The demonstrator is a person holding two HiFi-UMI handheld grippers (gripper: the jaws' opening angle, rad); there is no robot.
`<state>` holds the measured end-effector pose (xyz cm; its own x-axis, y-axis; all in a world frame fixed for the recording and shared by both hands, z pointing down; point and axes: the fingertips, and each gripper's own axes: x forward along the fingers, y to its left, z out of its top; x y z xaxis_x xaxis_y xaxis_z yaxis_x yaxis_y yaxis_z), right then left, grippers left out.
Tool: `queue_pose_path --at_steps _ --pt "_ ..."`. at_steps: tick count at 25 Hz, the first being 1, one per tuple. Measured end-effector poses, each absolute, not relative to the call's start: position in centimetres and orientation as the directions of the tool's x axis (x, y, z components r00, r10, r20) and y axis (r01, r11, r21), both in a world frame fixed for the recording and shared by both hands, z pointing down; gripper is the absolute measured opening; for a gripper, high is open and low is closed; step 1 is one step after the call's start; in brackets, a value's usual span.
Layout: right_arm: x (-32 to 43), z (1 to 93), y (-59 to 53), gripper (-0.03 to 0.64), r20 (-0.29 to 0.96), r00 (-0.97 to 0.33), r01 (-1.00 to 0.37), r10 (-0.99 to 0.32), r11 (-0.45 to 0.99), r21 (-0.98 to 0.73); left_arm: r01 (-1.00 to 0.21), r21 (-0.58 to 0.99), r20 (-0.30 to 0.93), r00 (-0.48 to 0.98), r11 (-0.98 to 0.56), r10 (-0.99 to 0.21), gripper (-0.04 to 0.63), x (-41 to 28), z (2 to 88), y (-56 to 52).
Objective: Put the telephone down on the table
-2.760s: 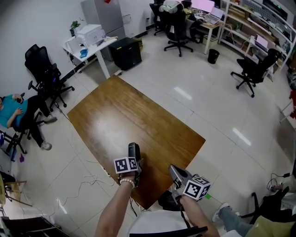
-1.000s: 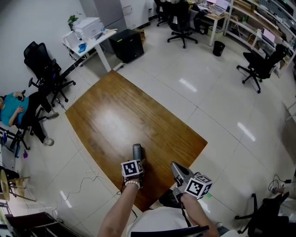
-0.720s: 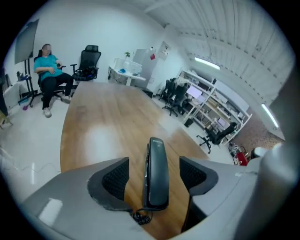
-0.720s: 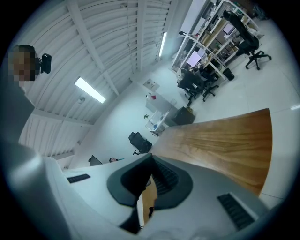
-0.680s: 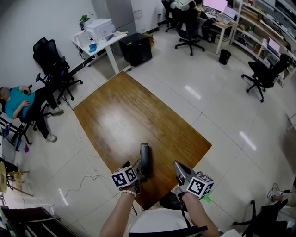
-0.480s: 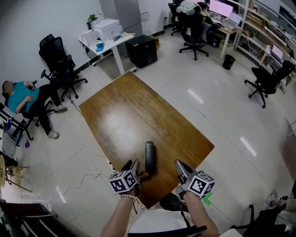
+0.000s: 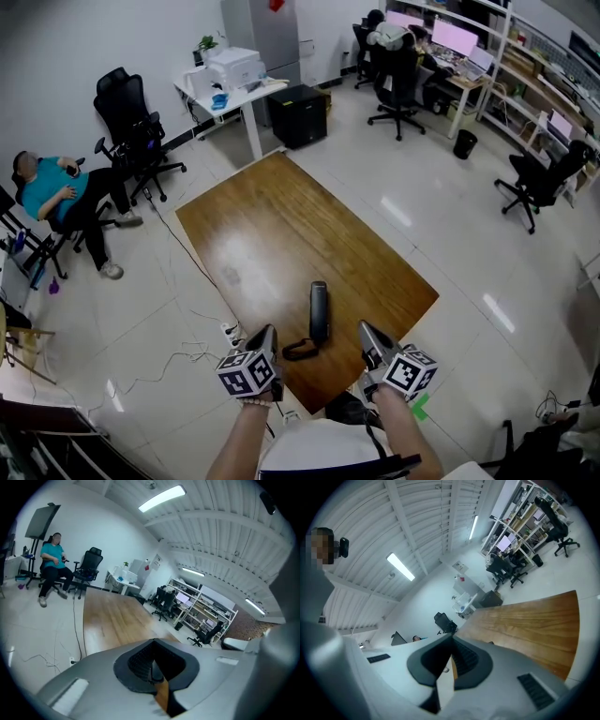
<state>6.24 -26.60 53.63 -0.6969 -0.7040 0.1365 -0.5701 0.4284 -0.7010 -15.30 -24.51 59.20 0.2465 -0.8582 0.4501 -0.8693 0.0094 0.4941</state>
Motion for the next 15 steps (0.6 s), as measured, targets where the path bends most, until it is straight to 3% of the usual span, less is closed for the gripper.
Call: queue_pose_path --at_steps 15 --pt "2.8 51.6 -20.4 0.0 0.16 -0.686 -0.628 -0.71 0.466 -0.623 -0.881 0.433 0.352 0.361 -0.192 -0.863 0.0 -13.7 54.7 -20.0"
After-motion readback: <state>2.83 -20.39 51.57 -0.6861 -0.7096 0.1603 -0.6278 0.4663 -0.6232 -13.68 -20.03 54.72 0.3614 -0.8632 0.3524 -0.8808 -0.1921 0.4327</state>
